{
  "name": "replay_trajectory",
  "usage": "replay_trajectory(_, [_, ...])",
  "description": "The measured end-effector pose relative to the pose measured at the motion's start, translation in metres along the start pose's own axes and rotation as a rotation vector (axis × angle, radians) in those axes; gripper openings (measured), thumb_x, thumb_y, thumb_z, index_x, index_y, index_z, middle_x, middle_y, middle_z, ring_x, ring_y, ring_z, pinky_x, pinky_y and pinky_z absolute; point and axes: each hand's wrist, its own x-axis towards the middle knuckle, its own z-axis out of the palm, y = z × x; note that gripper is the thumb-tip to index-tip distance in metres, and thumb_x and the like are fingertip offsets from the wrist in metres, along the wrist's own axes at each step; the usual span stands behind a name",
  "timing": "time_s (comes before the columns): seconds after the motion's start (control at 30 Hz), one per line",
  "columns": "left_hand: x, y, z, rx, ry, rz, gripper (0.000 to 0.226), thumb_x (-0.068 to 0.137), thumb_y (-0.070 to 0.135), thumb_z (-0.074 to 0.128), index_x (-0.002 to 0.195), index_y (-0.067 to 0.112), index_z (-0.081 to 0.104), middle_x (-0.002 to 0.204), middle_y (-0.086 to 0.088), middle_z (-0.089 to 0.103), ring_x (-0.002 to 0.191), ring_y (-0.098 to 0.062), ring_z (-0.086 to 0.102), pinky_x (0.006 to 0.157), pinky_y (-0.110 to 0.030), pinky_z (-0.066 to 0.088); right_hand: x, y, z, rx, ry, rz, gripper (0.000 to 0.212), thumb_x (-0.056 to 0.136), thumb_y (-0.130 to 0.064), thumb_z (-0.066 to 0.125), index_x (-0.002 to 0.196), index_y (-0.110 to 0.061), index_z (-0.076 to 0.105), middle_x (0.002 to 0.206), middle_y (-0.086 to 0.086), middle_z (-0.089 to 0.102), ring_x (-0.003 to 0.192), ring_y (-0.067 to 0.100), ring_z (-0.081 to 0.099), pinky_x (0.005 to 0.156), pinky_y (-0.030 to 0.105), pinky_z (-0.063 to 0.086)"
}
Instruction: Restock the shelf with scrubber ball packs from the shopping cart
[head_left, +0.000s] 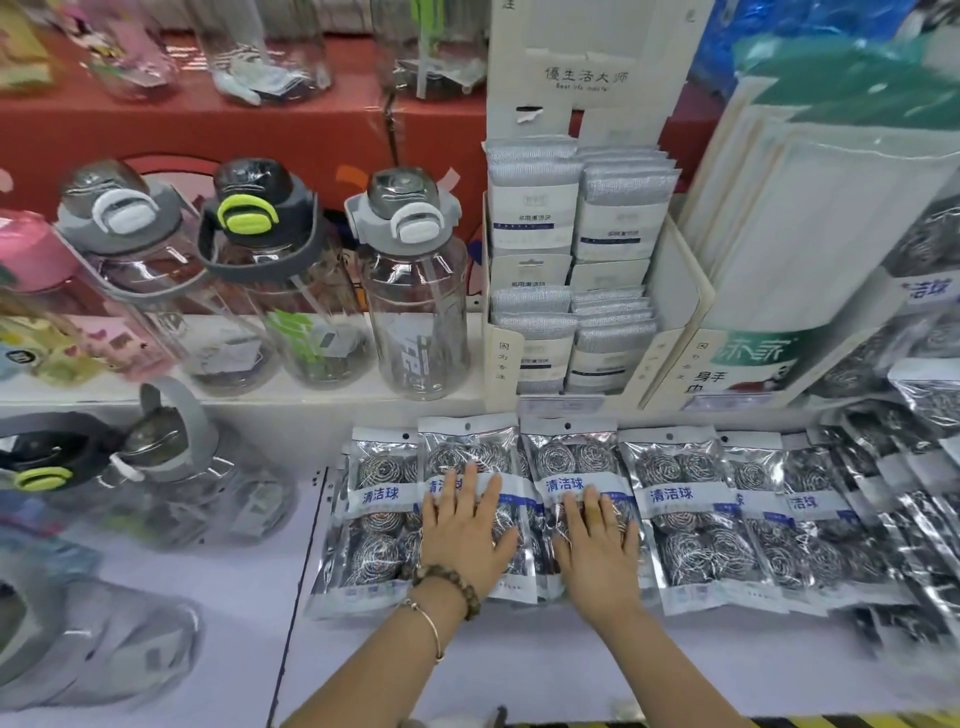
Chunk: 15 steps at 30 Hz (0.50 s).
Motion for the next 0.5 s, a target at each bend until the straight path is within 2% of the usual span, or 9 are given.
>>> replay_trajectory(0.07, [0.003,0.002,0.001,0.030,-0.006,0.005,0.074,0.079,0.060,-0.001,0.146,0.029,-0.006,0.153,-0.003,-0.018,0.141,-0.026,-0.017,0.110,-0.046,-0.011,0.003,-0.001,0.002,0.001,-0.033,0.006,0.083,0.072,-0.055,-0.019,0.149,-0.027,-0.002,0.155,0.001,-0.013,0.145,0.022,-0.008,0.106,0.047,-0.018])
replay_trajectory(0.13, [0.005,0.004,0.001,0.047,-0.013,0.003,0.081,0.071,0.060,-0.009,0.146,0.029,-0.007,0.153,-0.003,-0.018,0.141,-0.027,-0.015,0.110,-0.047,-0.010,0.006,-0.001,0.001,-0.041,-0.036,0.004,0.080,0.071,-0.054,-0.018,0.146,-0.027,-0.009,0.152,0.000,-0.017,0.145,0.022,-0.010,0.105,0.048,-0.018])
replay_trajectory(0.17, [0.005,0.005,0.003,0.050,-0.018,0.007,0.082,0.070,0.060,-0.010,0.146,0.029,-0.007,0.152,-0.003,-0.018,0.141,-0.027,-0.015,0.110,-0.048,-0.010,0.006,-0.001,0.002,-0.065,-0.035,0.010,0.077,0.075,-0.054,-0.013,0.146,-0.026,-0.007,0.153,0.002,-0.013,0.145,0.023,-0.005,0.107,0.050,-0.014])
replay_trajectory(0.23, [0.006,0.004,0.006,0.059,-0.009,0.003,0.078,0.073,0.061,-0.009,0.144,0.027,-0.011,0.150,-0.004,-0.022,0.140,-0.027,-0.016,0.109,-0.049,-0.011,0.004,0.000,0.003,-0.073,-0.012,0.022,0.068,0.087,-0.052,0.006,0.148,-0.023,0.017,0.154,0.008,0.019,0.142,0.027,0.021,0.113,0.052,0.000])
replay_trajectory(0.3, [0.006,0.005,0.007,0.081,-0.016,0.011,0.072,0.077,0.061,-0.004,0.139,0.026,-0.018,0.147,-0.004,-0.026,0.138,-0.026,-0.021,0.108,-0.049,-0.014,0.002,0.003,0.006,-0.037,-0.055,0.033,0.058,0.096,-0.049,0.010,0.142,-0.021,0.032,0.144,0.010,0.042,0.133,0.028,0.038,0.113,0.046,0.003])
replay_trajectory(0.37, [0.002,0.006,0.003,0.058,-0.041,0.016,0.071,0.078,0.061,-0.001,0.138,0.027,-0.019,0.146,-0.004,-0.027,0.134,-0.025,-0.026,0.106,-0.049,-0.016,0.002,0.004,0.007,-0.006,-0.082,0.027,0.058,0.097,-0.051,0.007,0.140,-0.022,0.033,0.141,0.010,0.046,0.129,0.028,0.044,0.109,0.041,0.003])
replay_trajectory(0.43, [0.000,0.004,-0.004,0.017,-0.042,0.008,0.073,0.080,0.061,0.002,0.143,0.028,-0.011,0.145,-0.004,-0.026,0.134,-0.025,-0.024,0.107,-0.051,-0.014,0.004,0.001,0.007,0.031,-0.063,0.004,0.060,0.092,-0.055,0.018,0.141,-0.023,0.031,0.137,0.011,0.050,0.125,0.027,0.047,0.108,0.043,0.009])
replay_trajectory(0.47, [-0.002,0.003,-0.006,0.007,-0.006,-0.004,0.071,0.083,0.062,0.004,0.145,0.028,0.000,0.147,-0.006,-0.019,0.138,-0.026,-0.015,0.109,-0.054,-0.008,0.004,0.004,0.011,0.034,0.008,-0.024,0.065,0.086,-0.057,0.026,0.142,-0.025,0.028,0.137,0.011,0.051,0.123,0.027,0.049,0.108,0.045,0.011])
replay_trajectory(0.5, [-0.007,0.004,-0.011,0.023,0.050,-0.011,0.068,0.087,0.062,0.007,0.144,0.027,0.019,0.148,-0.007,-0.003,0.140,-0.028,0.006,0.108,-0.057,0.007,0.007,0.007,0.016,0.070,0.045,-0.030,0.071,0.081,-0.057,0.030,0.145,-0.026,0.023,0.141,0.010,0.047,0.125,0.028,0.048,0.110,0.046,0.009])
